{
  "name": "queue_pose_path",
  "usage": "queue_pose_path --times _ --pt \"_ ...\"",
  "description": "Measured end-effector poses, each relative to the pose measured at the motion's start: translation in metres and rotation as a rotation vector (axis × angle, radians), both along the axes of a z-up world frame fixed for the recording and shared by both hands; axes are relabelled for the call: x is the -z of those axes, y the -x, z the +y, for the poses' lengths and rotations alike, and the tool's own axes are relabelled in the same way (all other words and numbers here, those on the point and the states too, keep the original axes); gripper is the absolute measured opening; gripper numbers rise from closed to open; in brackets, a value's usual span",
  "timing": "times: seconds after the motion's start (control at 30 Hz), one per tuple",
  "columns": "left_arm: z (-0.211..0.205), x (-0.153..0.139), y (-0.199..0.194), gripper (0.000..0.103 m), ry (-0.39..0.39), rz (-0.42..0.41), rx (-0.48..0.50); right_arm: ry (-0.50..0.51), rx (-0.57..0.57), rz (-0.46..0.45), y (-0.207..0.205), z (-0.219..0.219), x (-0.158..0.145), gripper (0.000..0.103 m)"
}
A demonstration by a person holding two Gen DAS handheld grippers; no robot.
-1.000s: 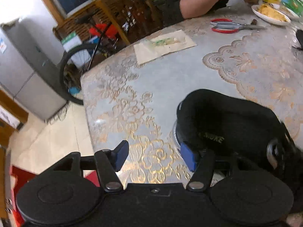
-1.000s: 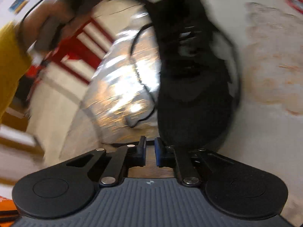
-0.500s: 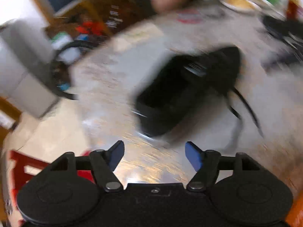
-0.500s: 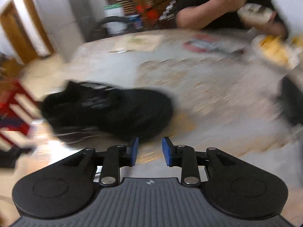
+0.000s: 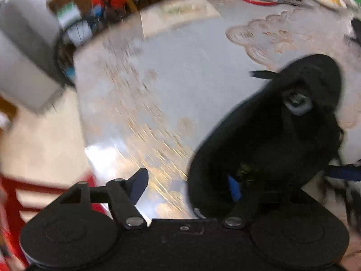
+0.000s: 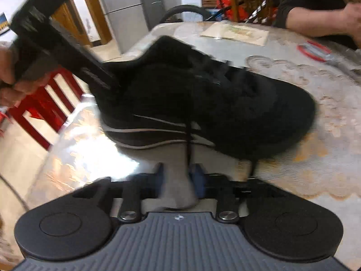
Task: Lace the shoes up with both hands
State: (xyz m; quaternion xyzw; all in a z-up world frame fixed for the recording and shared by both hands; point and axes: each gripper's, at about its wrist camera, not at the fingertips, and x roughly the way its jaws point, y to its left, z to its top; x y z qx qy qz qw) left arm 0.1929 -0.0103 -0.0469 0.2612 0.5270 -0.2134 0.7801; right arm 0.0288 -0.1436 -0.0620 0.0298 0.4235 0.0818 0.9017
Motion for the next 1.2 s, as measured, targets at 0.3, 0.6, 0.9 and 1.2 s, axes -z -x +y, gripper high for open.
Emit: queue_pose_path --times 0.3,0.6,0.9,1.2 --pt "0.003 -0.012 0.095 0.068 0.122 0.096 -0.167 0.025 0.221 -0.185 0.034 -0.075 -0.039 0.005" --pt "0.009 -0.021 0.156 0.068 0.281 0.122 -0.444 -0.304 0.323 -0.041 0.036 -0.147 -0.036 0.029" --pt "0.012 -0.028 0.179 0.068 0.312 0.095 -0.522 -0.863 0.505 0.287 0.027 -0.160 0.016 0.040" --pt "0.022 -0.030 0.181 0.069 0.367 0.093 -0.526 -0.936 0.541 0.461 -0.027 -0.100 0.043 0.041"
